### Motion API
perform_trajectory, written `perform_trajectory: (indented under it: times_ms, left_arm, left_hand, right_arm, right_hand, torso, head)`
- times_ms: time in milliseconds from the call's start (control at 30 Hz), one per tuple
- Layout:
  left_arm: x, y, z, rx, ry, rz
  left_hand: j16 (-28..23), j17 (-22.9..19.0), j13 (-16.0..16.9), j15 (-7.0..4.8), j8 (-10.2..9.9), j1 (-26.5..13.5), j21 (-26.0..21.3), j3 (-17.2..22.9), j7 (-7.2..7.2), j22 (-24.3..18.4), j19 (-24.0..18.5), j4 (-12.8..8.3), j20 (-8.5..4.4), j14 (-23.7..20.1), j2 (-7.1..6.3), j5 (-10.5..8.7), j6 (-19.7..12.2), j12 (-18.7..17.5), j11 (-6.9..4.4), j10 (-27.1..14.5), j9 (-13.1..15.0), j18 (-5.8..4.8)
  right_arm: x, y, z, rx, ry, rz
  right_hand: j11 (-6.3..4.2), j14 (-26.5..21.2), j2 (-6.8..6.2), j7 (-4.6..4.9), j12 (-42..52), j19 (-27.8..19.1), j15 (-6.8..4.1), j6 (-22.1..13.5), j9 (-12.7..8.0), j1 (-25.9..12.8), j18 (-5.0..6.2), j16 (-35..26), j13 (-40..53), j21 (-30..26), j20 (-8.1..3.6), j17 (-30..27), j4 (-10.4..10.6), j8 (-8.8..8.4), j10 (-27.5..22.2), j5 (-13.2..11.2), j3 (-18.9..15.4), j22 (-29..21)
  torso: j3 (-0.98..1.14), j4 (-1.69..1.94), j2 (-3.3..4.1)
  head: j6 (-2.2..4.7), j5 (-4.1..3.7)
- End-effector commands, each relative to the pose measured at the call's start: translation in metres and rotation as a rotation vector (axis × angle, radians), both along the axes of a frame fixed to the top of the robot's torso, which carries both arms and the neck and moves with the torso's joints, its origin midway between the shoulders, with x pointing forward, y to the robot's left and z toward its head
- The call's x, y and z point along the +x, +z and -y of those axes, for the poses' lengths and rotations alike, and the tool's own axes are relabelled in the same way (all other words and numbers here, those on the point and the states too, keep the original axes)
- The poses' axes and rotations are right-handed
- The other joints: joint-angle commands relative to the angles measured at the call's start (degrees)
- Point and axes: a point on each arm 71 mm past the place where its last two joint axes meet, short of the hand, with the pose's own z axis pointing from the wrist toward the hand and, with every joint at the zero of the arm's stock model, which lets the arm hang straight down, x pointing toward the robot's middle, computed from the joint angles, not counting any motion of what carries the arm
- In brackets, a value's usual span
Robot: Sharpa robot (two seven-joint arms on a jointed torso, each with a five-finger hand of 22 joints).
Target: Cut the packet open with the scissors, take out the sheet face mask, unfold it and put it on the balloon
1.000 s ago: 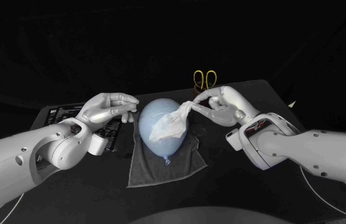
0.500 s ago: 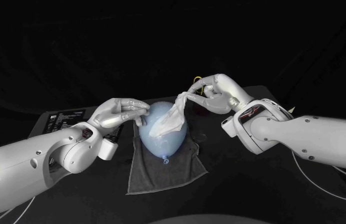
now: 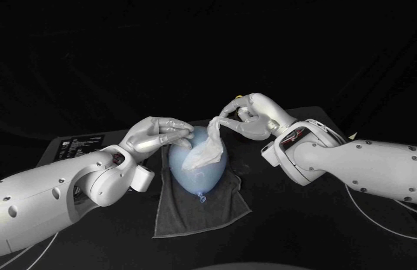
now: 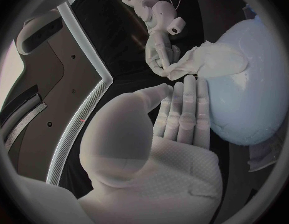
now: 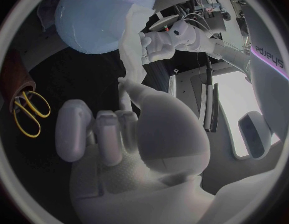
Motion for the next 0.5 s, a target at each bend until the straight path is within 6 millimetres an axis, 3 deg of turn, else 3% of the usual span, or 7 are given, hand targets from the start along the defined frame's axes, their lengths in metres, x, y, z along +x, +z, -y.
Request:
perform_trajectory:
  times_ms: [33,233,367,433,500]
  left_arm:
    - [-0.002,0.001,0.006,0.001,-0.038,-0.018]
    - [-0.002,0.002,0.01,0.012,-0.051,-0.013]
    - [-0.003,0.003,0.013,0.017,-0.058,-0.003]
    - [-0.003,0.004,0.015,0.017,-0.063,0.002]
    - [-0.004,0.004,0.017,0.015,-0.071,0.003]
  left_hand:
    - [-2.45,-0.52,-0.07,0.36,-0.51,0.29,-0.42,0.18,0.25,-0.44,0.87,-0.29,-0.12,-0.18,0.86,0.0,0.45,-1.66,0.12,0.88,-0.22,0.8]
    - [-5.16,-1.12,-0.06,0.28,-1.2,0.75,0.38,-0.38,0.44,-0.46,3.87,-0.82,-0.88,0.57,1.2,0.01,0.5,-3.8,0.27,1.55,-0.61,0.88]
    - [-6.0,-1.07,-0.06,0.16,-1.93,0.3,0.75,-1.2,0.74,-0.53,5.33,-0.86,-1.16,1.84,0.51,-0.01,0.04,-5.05,0.48,1.33,-1.01,0.84]
    - [-7.05,-1.14,-0.02,0.5,-2.43,-0.69,-0.33,-1.9,1.07,-1.3,5.07,-0.32,-0.93,1.81,-0.3,0.03,-0.18,-5.73,0.65,1.16,-1.3,0.74]
    - [-9.16,-1.53,-0.01,1.38,-2.95,-2.0,-4.72,-2.43,1.18,-3.88,1.86,0.7,0.34,0.32,-1.4,0.1,-0.37,-6.15,1.06,0.82,-1.61,0.32]
  right_arm:
    - [0.0,0.001,-0.004,-0.016,0.016,0.016]
    - [0.001,0.004,-0.007,-0.006,0.015,0.033]
    - [0.003,0.006,-0.009,0.002,0.009,0.042]
    - [0.005,0.007,-0.009,0.008,0.004,0.044]
    - [0.006,0.009,-0.011,0.015,0.0,0.044]
  right_hand:
    - [-0.41,5.97,0.0,-0.23,0.22,0.86,-0.25,0.47,1.05,0.18,0.08,0.2,15.05,0.13,-0.35,15.09,-0.06,0.22,6.09,0.28,0.36,11.01]
    - [-0.4,5.97,0.0,-0.23,0.22,0.88,-0.25,0.44,1.07,0.17,0.07,0.2,15.05,0.17,-0.36,15.09,-0.09,0.24,6.09,0.28,0.41,11.02]
    - [-0.4,5.97,0.0,-0.23,0.22,0.88,-0.25,0.44,1.07,0.17,0.07,0.2,15.05,0.17,-0.36,15.09,-0.09,0.24,6.09,0.28,0.41,11.02]
    - [-0.4,5.97,0.0,-0.23,0.22,0.88,-0.25,0.44,1.07,0.17,0.07,0.2,15.05,0.17,-0.36,15.09,-0.09,0.24,6.09,0.28,0.41,11.02]
    - [-0.4,5.97,0.0,-0.23,0.22,0.87,-0.25,0.42,1.08,0.17,0.07,0.2,15.05,0.16,-0.36,15.09,-0.11,0.25,6.09,0.28,0.45,11.01]
  torso:
    - [0.07,-0.03,-0.03]
    - [0.04,-0.03,-0.09]
    - [0.0,-0.01,-0.03]
    - [-0.02,0.02,-0.02]
    - [-0.03,0.03,-0.04]
  head:
    - [-0.11,-0.04]
    - [-0.02,-0.21]
    - [0.08,-0.29]
    - [0.12,-0.28]
    - [0.36,-0.27]
